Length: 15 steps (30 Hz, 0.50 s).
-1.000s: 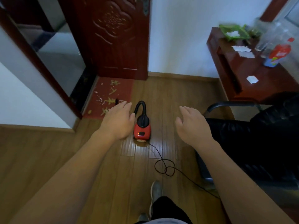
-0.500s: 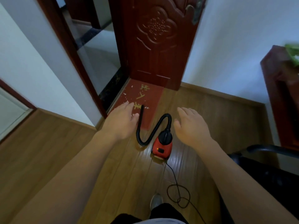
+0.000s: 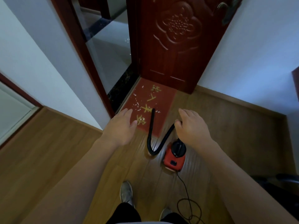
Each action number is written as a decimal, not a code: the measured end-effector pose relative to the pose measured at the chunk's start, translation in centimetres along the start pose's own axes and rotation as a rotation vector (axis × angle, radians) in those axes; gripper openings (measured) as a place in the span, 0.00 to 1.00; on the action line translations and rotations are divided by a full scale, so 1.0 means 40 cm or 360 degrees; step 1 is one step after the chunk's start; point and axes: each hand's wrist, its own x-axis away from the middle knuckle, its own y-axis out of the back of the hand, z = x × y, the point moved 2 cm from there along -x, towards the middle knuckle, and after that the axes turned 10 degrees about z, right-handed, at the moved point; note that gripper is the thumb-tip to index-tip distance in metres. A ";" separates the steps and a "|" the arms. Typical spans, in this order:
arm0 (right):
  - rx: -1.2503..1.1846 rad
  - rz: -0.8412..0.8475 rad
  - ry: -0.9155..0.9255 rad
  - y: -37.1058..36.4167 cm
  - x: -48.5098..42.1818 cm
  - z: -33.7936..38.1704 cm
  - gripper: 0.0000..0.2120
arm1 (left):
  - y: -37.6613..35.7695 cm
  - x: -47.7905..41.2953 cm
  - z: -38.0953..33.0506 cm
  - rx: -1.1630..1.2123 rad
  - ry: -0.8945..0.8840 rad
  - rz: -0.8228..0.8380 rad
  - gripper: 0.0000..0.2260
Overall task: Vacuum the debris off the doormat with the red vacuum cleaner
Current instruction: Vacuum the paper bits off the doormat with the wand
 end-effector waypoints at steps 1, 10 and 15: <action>-0.0024 0.0005 -0.0020 -0.004 -0.031 0.019 0.26 | 0.011 -0.031 0.025 0.0018 -0.0004 0.0022 0.27; -0.0174 0.0104 -0.0173 -0.008 -0.293 0.086 0.26 | 0.086 -0.294 0.116 0.0116 -0.0041 0.0234 0.30; -0.0137 0.0165 -0.0139 -0.033 -0.459 0.042 0.26 | 0.073 -0.446 0.109 0.0118 0.0011 0.0286 0.29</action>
